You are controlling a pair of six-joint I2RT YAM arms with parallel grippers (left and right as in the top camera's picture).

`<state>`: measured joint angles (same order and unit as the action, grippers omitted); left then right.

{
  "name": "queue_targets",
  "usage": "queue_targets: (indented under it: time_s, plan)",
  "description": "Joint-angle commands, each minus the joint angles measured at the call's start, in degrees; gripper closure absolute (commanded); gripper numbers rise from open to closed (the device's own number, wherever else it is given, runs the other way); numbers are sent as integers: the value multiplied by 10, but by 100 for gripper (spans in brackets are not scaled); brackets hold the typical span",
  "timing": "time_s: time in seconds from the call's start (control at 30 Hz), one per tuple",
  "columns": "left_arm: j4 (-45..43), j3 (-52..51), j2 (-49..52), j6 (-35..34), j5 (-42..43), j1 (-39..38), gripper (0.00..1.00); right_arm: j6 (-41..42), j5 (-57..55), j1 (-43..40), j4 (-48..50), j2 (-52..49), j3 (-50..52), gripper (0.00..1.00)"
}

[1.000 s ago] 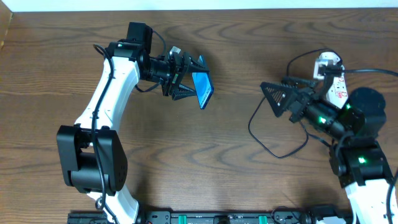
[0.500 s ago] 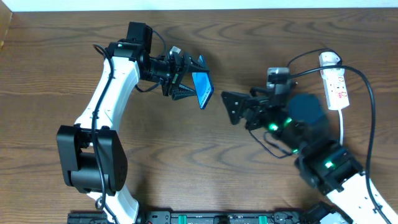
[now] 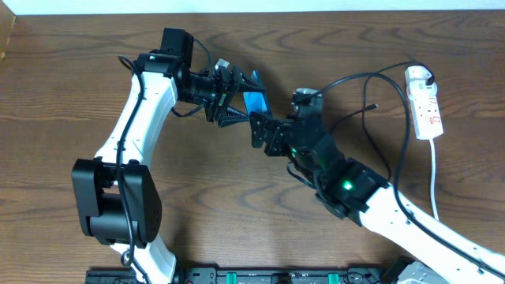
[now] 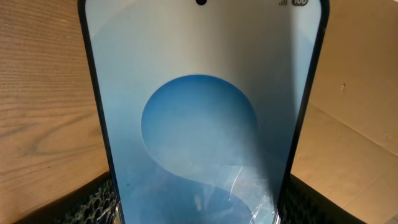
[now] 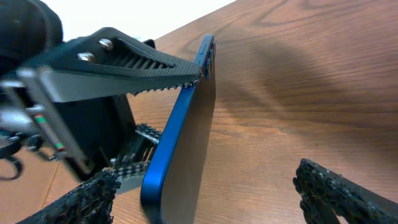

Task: Plug charger to phone and switch on socket
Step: 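Grasp the phone with the right gripper and release the left gripper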

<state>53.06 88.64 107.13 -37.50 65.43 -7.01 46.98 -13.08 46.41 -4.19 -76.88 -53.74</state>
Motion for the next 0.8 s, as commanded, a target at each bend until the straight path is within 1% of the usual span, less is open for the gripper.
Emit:
queue_targets:
  time_s: [0.0,0.2,0.27,0.37,0.57,0.77]
  plan:
    - [0,6,-20,1,16,2,27,14,-18,5,17,-24,-24,13]
    - [0,6,-20,1,14,2,27,14,-14,6,69,-78,-25,22]
    - [0,6,-20,2,14,2,27,14,-14,6,82,-89,-25,28]
    - [-1,6,-20,2,9,2,27,14,-13,6,96,-92,-25,37]
    - [0,6,-20,2,-18,2,27,14,-13,6,94,-92,-26,46]
    - [0,6,-20,2,-21,2,27,14,-1,6,94,-92,-26,66]
